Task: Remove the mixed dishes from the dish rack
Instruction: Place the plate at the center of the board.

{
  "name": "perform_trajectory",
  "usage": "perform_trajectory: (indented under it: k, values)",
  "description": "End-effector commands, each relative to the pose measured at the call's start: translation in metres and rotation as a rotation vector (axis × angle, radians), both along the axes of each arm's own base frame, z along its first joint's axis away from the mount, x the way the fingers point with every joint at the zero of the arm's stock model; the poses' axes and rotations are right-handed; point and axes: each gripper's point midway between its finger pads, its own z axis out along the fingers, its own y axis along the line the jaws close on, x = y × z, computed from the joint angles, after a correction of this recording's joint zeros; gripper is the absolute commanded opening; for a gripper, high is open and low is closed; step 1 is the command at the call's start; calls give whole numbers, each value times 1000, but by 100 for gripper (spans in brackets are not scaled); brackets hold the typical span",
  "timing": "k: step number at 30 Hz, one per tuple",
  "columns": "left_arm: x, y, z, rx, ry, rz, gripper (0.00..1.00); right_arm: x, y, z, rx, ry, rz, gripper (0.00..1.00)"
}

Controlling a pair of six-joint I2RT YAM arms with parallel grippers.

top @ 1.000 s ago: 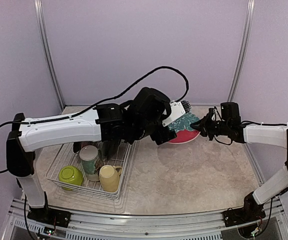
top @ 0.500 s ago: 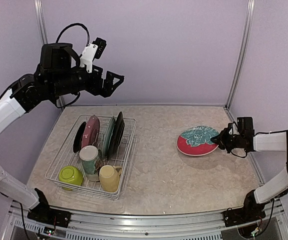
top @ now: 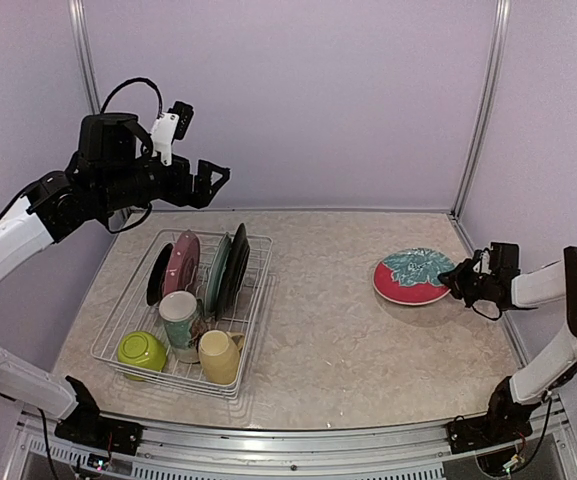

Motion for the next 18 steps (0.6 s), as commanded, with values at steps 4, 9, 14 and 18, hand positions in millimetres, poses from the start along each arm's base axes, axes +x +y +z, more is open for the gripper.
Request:
perform_trajectory:
  k: [4, 9, 14, 18]
  values:
    - [3, 8, 12, -13, -48, 27, 99, 45, -24, 36, -13, -192, -45, 0]
    - [3, 16, 16, -29, -49, 38, 99, 49, -37, 15, -52, -157, -77, 0]
    - [5, 27, 22, -53, -53, 58, 99, 49, -44, 0, -92, -108, -87, 10]
    - [7, 29, 23, -65, -45, 61, 99, 43, -45, -13, -114, -56, -80, 25]
